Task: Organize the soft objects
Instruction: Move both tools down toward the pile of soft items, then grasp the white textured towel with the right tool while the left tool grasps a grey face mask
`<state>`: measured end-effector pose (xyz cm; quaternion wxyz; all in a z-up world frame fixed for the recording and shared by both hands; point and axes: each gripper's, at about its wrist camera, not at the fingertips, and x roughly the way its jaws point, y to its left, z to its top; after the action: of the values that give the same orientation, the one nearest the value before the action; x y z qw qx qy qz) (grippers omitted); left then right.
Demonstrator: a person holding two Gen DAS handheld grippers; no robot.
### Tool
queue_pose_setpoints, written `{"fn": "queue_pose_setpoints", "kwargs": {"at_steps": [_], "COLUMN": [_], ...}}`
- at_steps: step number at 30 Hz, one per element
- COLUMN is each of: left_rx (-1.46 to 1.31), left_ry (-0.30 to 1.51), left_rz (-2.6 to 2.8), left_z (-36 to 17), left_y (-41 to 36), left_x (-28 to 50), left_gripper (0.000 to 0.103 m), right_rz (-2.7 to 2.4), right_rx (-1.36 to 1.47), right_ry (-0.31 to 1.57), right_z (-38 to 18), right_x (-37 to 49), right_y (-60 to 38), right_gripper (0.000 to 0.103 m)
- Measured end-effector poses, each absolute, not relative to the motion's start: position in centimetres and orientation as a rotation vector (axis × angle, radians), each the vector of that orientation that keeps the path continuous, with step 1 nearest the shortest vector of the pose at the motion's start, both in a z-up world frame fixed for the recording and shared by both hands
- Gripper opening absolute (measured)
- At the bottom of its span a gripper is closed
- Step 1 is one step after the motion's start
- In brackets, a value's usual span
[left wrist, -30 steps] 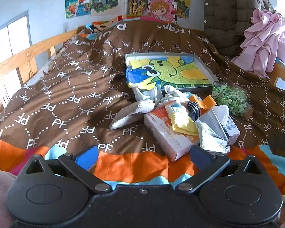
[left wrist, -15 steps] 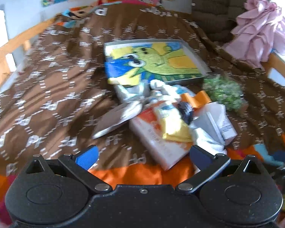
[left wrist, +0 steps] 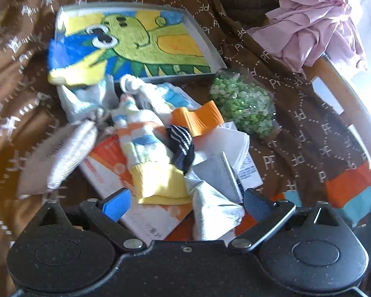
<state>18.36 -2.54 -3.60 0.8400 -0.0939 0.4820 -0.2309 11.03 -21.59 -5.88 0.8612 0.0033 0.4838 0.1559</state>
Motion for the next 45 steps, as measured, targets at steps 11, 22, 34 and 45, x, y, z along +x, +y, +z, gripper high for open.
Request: {"fn": "queue_pose_setpoints", "kwargs": {"at_steps": [11, 22, 34, 45], "left_rx": [-0.340, -0.421, -0.420, -0.285], "left_ry": [1.163, 1.200, 1.156, 0.894], "left_rz": [-0.575, -0.644, -0.602, -0.644], "left_z": [-6.6, -7.6, -7.9, -3.8], "left_y": [-2.6, -3.4, -2.9, -3.0], "left_x": [19.1, 18.8, 18.3, 16.0], "left_gripper": [0.090, 0.076, 0.011, 0.003], "right_rz": [0.378, 0.385, 0.357, 0.370], "right_rx": [0.004, -0.101, -0.164, -0.191], "right_ry": [1.097, 1.134, 1.112, 0.996], "right_z": [-8.1, -9.3, -9.2, -7.6], "right_x": [12.5, 12.1, 12.0, 10.5], "right_y": [-20.4, -18.3, -17.2, -17.7], "right_gripper": [0.098, 0.091, 0.060, 0.058]}}
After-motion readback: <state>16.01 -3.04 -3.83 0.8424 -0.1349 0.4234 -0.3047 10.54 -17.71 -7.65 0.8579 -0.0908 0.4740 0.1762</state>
